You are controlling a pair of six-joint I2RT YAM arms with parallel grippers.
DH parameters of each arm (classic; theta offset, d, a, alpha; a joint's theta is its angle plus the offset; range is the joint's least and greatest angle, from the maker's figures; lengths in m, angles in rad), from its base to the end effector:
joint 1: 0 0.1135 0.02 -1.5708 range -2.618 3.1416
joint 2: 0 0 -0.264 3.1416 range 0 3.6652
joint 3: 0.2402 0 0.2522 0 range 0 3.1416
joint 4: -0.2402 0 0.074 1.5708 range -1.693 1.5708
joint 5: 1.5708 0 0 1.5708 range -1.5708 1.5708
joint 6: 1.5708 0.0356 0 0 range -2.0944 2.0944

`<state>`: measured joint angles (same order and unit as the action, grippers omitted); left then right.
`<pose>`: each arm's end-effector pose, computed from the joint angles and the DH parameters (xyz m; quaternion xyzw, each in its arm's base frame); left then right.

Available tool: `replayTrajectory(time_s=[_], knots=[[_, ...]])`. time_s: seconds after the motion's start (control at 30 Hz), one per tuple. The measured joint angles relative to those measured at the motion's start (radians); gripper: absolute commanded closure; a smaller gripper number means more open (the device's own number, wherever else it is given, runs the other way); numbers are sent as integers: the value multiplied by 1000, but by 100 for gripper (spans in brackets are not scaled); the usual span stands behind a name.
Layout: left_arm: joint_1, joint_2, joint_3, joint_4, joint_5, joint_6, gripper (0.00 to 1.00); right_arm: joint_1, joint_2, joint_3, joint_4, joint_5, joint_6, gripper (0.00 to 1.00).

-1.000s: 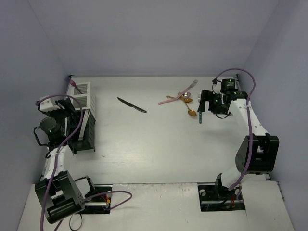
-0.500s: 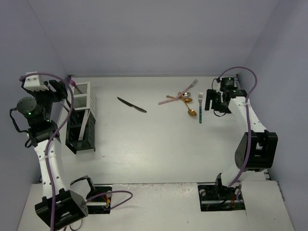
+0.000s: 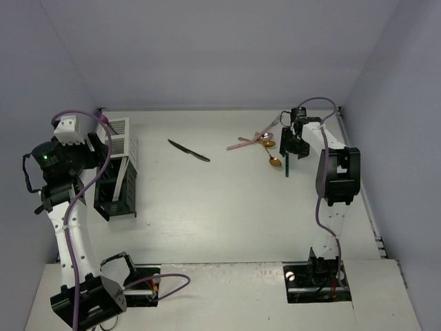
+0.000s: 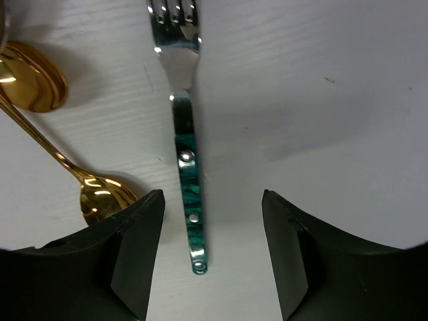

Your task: Sort the eating utensils into containers

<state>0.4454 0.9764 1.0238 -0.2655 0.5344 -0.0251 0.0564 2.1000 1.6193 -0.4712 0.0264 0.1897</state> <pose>0.2029 0.0768 0.3811 -0.0146 0.7700 -0.0754 0.6334 0.4611 0.0251 0.1921 0.0674 0.9500 0.0249 0.3037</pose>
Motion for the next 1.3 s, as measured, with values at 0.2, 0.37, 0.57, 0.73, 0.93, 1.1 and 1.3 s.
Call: replayTrajectory(time_s=[0.2,0.37,0.57,0.73,0.93,1.1,1.3], knots=[[0,-19,-10,-23,1,22,35,31,52,58,5,9,16,44],[0,-21,-19,-25,1,30,35,30,91,73,6,23,30,50],[0,-21,-19,-27,1,34,34,29,112,84,18,25,45,90],[0,-20,-15,-30,7,20,34,28,111,83,20,19,37,100],[2,4,51,-46,29,-53,30,34,64,68,-22,10,-38,100],[19,82,182,-58,134,-191,29,71,-108,80,-45,-31,-128,100],[-32,154,189,136,322,-505,30,245,-324,164,-12,-216,-204,100]])
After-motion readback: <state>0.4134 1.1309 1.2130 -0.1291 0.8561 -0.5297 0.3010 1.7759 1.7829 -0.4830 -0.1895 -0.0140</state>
